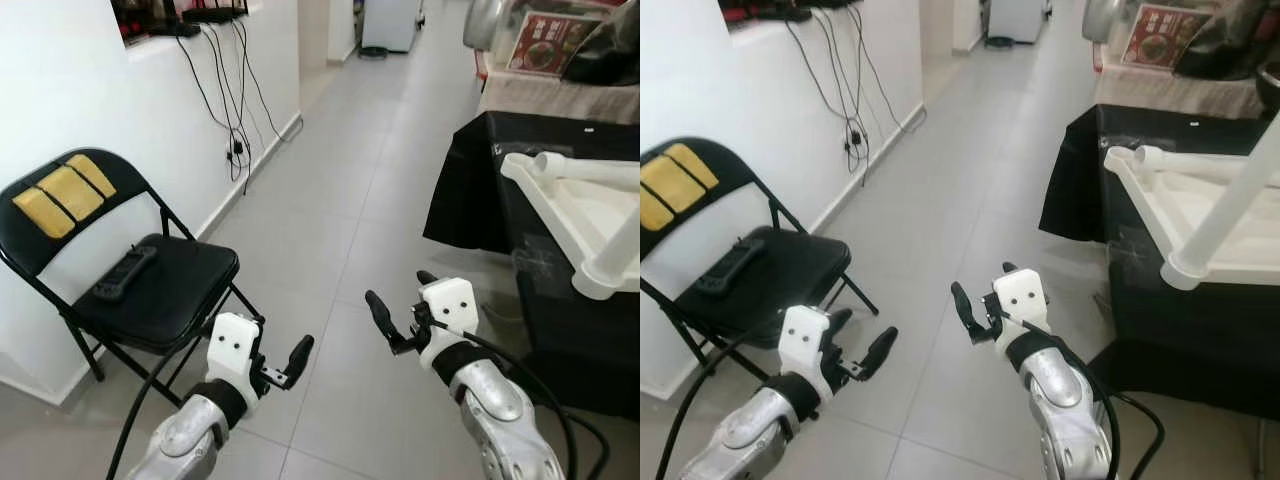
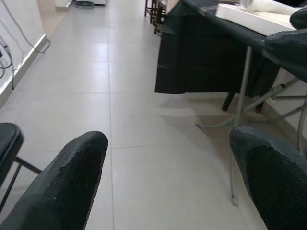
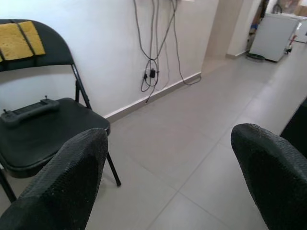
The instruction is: Building children table
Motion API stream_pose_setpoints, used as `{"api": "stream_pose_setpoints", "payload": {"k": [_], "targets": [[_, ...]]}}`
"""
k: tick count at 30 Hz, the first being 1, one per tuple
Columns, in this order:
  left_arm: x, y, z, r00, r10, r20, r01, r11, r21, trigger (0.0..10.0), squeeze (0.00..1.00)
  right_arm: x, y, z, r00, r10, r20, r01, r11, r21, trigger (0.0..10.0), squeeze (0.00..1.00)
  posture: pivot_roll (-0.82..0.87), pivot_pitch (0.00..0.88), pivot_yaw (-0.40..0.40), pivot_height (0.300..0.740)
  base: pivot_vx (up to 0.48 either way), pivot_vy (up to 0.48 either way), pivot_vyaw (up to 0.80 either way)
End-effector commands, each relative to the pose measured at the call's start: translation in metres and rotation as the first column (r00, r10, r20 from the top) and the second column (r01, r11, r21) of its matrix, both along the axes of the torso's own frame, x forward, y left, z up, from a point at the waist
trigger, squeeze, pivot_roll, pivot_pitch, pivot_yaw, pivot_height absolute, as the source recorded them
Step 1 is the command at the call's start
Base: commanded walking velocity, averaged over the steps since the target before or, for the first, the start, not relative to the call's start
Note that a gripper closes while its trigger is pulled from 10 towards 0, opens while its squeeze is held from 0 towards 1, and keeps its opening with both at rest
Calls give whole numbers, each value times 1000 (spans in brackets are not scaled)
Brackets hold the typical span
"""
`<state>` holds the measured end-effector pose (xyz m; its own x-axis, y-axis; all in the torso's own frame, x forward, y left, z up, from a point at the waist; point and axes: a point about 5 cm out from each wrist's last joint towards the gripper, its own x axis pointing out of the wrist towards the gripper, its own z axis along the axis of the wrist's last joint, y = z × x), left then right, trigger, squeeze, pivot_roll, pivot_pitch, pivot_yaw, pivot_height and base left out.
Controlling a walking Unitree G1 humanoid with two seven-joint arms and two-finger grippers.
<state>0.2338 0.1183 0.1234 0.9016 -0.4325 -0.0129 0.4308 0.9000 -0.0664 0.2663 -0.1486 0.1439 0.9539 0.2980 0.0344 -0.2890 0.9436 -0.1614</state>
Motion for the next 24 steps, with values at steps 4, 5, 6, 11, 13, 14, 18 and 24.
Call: {"api": "stream_pose_setpoints", "payload": {"k": [4, 5, 6, 11, 13, 14, 18, 24], "targets": [[-2, 1, -3, 1000, -4, -13, 3, 1000, -17, 10000, 0, 1, -1, -1, 1000, -8, -3, 8, 1000, -9, 10000, 0, 60, 65, -39, 740, 455, 0, 0], [-2, 1, -3, 1000, -2, -16, 2, 1000, -21, 10000, 0, 1, -1, -2, 1000, -8, -4, 8, 1000, -10, 10000, 0, 60, 65, -39, 740, 480, 0, 0], [-1, 1, -3, 1000, -2, -17, 1, 1000, -23, 10000, 0, 1, -1, -2, 1000, -9, -7, 9, 1000, -8, 10000, 0, 59, 64, -42, 740, 480, 0, 0], [-1, 1, -3, 1000, 1, -15, -1, 1000, -31, 10000, 0, 3, -2, -3, 1000, -17, -22, 17, 1000, -4, 10000, 0, 60, 67, -44, 740, 480, 0, 0], [-1, 1, -3, 1000, 3, -16, -3, 999, -34, 10000, 0, 3, -2, -4, 999, -18, -26, 18, 1000, -5, 10000, 0, 60, 69, -45, 740, 480, 0, 0], [-1, 1, -3, 1000, 3, -16, -3, 999, -34, 10000, 0, 3, -2, -4, 999, -18, -26, 18, 1000, -5, 10000, 0, 60, 69, -45, 740, 480, 0, 0], [0, 1, -2, 1000, 5, -15, -6, 999, -37, 10000, 0, 4, -3, -5, 999, -24, -40, 24, 1000, -4, 10000, 0, 61, 70, -45, 740, 480, 0, -773], [2, 2, -1, 1000, 13, -12, -13, 999, -41, 10000, 0, 5, -3, -4, 999, -27, -37, 27, 1000, -6, 10000, 0, 61, 73, -46, 740, 480, 0, -800]]}}
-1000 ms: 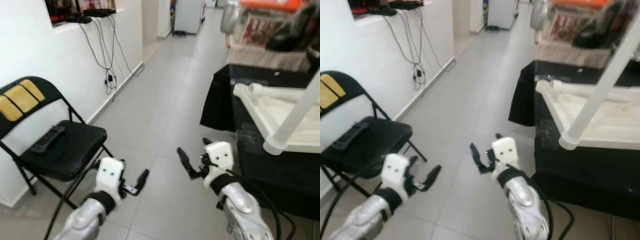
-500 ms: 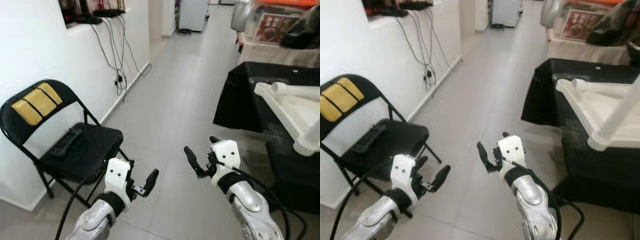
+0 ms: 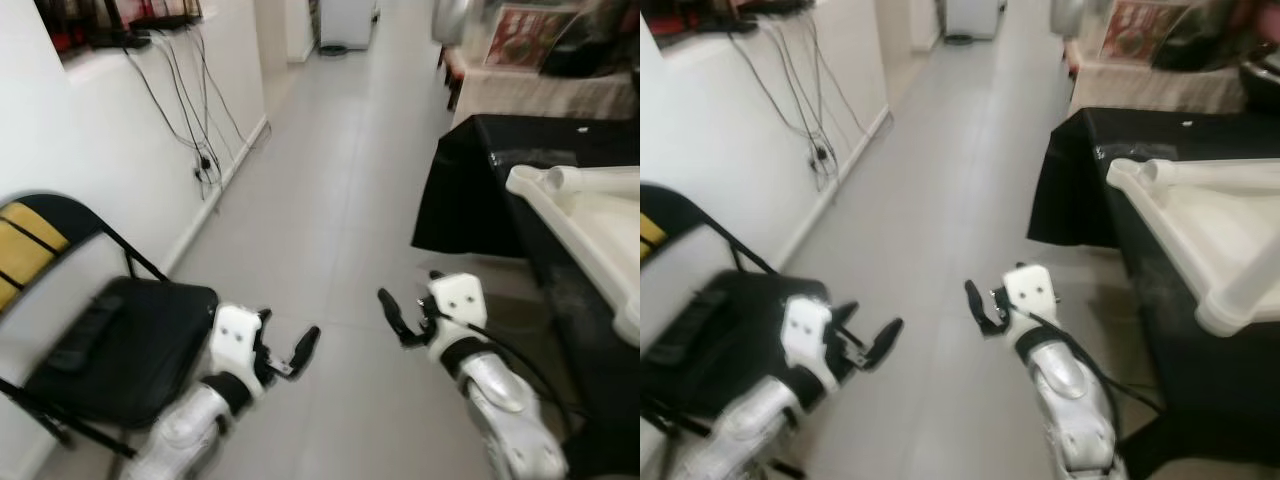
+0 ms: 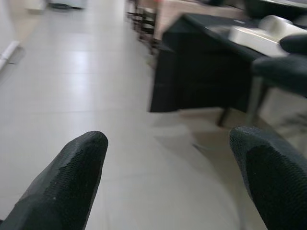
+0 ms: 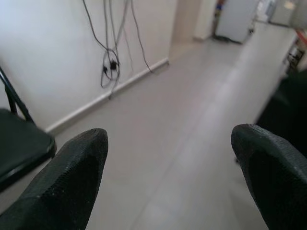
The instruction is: Building children table
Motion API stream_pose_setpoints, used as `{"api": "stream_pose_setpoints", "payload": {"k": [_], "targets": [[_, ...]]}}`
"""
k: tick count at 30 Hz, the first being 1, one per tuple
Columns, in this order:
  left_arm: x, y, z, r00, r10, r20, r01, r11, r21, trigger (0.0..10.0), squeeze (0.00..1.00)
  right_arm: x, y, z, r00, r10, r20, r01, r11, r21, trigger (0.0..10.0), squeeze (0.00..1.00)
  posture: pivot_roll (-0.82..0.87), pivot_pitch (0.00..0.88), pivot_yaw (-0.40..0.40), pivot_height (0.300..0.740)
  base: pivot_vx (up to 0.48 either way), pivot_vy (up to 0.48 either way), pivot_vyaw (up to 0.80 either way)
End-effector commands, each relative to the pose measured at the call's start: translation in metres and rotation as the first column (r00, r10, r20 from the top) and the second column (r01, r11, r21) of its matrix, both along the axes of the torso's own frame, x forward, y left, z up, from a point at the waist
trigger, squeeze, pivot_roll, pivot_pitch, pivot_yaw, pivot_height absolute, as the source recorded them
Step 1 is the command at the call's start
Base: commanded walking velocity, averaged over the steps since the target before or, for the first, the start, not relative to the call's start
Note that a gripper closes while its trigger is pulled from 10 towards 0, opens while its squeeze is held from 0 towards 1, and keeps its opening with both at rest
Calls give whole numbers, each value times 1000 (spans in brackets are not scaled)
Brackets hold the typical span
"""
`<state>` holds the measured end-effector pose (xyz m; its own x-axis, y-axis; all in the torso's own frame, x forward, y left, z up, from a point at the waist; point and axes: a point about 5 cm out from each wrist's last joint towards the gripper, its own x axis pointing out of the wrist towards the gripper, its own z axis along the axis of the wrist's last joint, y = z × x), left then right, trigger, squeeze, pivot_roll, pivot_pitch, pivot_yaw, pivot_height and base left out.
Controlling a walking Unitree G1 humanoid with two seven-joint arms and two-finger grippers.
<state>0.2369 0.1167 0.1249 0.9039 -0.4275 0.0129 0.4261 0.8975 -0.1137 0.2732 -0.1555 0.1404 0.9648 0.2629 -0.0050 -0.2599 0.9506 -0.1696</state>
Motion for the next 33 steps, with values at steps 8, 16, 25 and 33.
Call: {"api": "stream_pose_setpoints", "payload": {"k": [8, 16, 25, 33], "targets": [[5, 17, 1, 998, 60, 3, -60, 998, 25, 10000, 0, 0, 3, 0, 1000, 3, 4, -3, 1000, 22, 10000, 0, 61, 76, -48, 740, 480, 0, 0], [7, 21, 4, 997, 73, 12, -74, 997, 24, 10000, 0, 2, 4, 1, 1000, 16, 0, -16, 999, 28, 10000, 0, 60, 78, -42, 740, 477, 0, -500], [14, 31, 16, 994, 91, 55, -93, 995, 31, 10000, 0, 9, 10, 18, 995, 71, 64, -75, 995, 63, 10000, 0, 63, 77, -39, 740, 445, 0, -800], [20, 39, 25, 990, 126, 71, -128, 991, 30, 10000, 0, 5, 24, 35, 975, 184, 127, -195, 977, 86, 10000, 0, 62, 79, -34, 740, 363, 0, -223]]}}
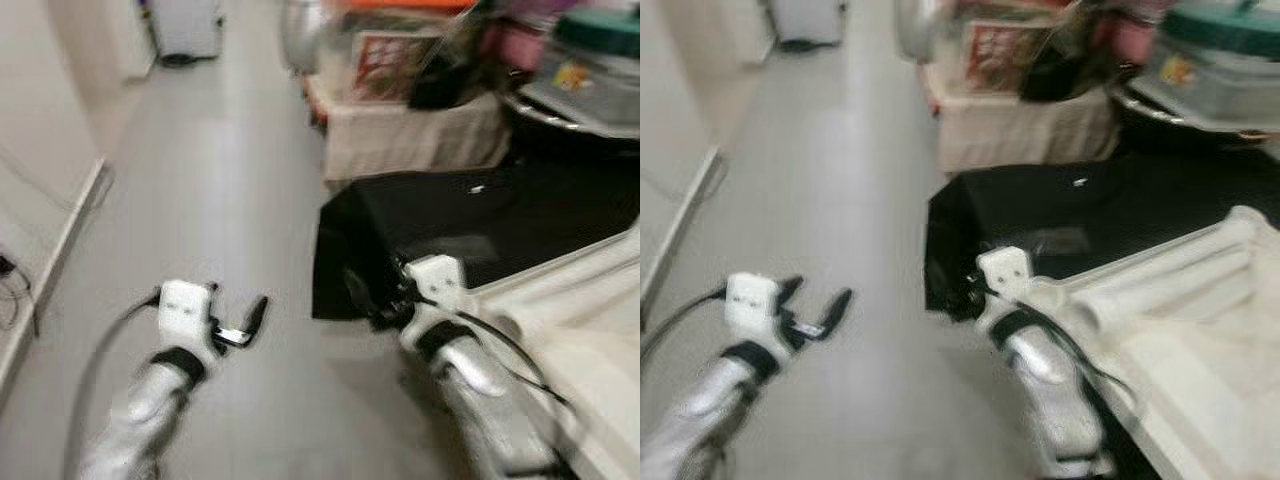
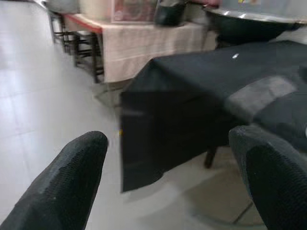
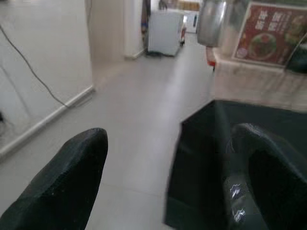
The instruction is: Building children table
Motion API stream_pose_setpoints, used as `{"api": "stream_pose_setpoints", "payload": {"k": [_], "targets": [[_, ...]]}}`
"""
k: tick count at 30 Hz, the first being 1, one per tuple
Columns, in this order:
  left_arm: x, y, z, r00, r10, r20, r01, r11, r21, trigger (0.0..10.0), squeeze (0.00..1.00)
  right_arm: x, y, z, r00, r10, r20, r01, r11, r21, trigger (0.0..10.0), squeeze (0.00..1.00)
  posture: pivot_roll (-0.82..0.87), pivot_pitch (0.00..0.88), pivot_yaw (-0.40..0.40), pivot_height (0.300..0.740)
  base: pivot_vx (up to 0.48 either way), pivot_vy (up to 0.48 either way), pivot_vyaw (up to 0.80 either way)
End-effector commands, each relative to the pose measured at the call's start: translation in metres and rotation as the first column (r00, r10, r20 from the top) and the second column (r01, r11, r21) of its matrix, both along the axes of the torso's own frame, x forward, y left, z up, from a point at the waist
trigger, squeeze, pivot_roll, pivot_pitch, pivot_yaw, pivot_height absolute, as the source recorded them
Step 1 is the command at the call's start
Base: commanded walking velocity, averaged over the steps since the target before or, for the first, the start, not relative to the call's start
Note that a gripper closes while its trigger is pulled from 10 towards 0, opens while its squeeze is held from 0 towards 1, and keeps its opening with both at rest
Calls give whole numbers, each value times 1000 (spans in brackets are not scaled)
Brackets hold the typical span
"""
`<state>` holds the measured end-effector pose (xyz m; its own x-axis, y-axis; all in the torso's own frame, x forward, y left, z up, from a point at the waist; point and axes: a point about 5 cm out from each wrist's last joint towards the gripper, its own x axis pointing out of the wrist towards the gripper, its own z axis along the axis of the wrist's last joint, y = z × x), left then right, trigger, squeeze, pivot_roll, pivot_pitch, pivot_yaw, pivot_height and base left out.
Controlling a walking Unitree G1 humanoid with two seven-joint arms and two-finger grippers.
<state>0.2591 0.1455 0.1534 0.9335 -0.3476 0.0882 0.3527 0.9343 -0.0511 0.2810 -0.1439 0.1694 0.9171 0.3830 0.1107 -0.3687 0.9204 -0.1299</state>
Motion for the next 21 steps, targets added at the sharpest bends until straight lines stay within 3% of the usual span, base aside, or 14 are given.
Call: {"api": "stream_pose_setpoints", "payload": {"k": [1, 5, 12, 21], "targets": [[-1, 11, -3, 998, 53, -30, -53, 999, 3, 10000, 0, -3, 15, 8, 997, 78, 29, -79, 997, 21, 10000, 0, 62, 79, -34, 740, 0, 0, 0], [2, 12, -2, 997, 64, -46, -64, 998, 6, 10000, 0, -5, 19, 11, 993, 109, 40, -110, 994, 20, 10000, 0, 62, 78, -32, 740, 0, 0, 0], [3, 9, 1, 999, 40, -37, -39, 999, 26, 10000, 0, -4, 20, 19, 992, 110, 61, -112, 993, 35, 10000, 0, 63, 77, -32, 740, 0, 480, 0], [3, 6, 0, 999, 30, -40, -29, 999, 18, 10000, 0, -1, 19, 28, 993, 104, 63, -108, 992, 68, 10000, 0, 65, 68, -35, 740, 0, 480, -800]]}}
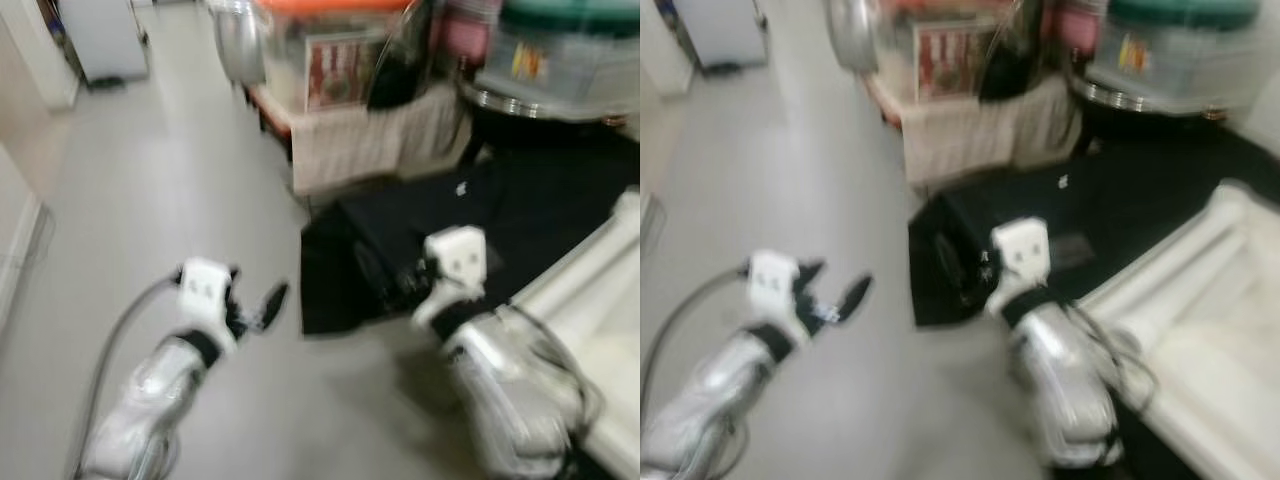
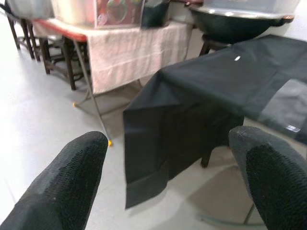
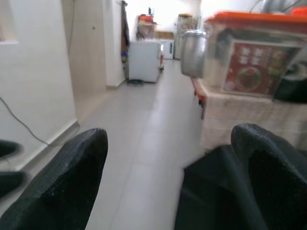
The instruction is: Building children table
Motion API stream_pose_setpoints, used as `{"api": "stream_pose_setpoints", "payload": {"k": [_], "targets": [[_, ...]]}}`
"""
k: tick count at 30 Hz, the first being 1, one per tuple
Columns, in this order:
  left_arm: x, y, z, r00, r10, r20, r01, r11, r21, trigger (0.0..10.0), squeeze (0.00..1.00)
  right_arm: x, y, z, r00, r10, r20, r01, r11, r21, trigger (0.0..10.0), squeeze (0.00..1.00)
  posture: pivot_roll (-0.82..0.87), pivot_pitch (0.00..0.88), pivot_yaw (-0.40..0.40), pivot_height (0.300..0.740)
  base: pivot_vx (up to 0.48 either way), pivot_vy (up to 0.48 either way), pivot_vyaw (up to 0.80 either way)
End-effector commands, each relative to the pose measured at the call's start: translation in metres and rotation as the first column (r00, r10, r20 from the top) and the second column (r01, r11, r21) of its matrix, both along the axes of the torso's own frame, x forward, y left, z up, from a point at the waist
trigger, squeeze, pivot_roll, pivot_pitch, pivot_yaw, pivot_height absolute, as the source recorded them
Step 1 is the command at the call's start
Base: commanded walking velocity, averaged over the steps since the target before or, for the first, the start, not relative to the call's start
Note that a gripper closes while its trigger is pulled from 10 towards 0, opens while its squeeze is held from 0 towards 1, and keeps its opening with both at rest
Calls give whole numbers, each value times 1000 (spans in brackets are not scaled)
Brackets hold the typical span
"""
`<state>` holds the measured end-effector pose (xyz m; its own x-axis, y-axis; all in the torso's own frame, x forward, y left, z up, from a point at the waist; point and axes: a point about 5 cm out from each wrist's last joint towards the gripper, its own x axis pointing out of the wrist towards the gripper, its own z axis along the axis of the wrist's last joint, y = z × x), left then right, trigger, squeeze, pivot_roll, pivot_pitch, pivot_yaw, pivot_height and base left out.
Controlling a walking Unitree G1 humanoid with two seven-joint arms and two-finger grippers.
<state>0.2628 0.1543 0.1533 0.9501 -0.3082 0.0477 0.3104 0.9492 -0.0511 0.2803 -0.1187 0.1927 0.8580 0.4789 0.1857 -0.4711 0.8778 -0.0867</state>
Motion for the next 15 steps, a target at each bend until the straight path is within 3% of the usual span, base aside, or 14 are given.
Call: {"api": "stream_pose_setpoints", "payload": {"k": [1, 3, 15], "targets": [[-1, -4, 0, 1000, -16, -3, 17, 1000, 4, 10000, 0, 0, -5, 6, 1000, -8, 12, 8, 1000, 4, 10000, 0, 66, 65, -37, 740, 0, 480, -800], [-1, -6, 0, 1000, -20, -4, 20, 1000, 3, 10000, 0, 0, -4, 7, 1000, -4, 15, 4, 1000, 5, 10000, 0, 65, 64, -37, 740, 0, 480, -800], [0, -10, 0, 1000, -13, 8, 13, 1000, 12, 10000, 0, 1, -2, 12, 1000, -10, 12, 10, 1000, 10, 10000, 0, 67, 71, -36, 740, 0, 0, -800]]}}
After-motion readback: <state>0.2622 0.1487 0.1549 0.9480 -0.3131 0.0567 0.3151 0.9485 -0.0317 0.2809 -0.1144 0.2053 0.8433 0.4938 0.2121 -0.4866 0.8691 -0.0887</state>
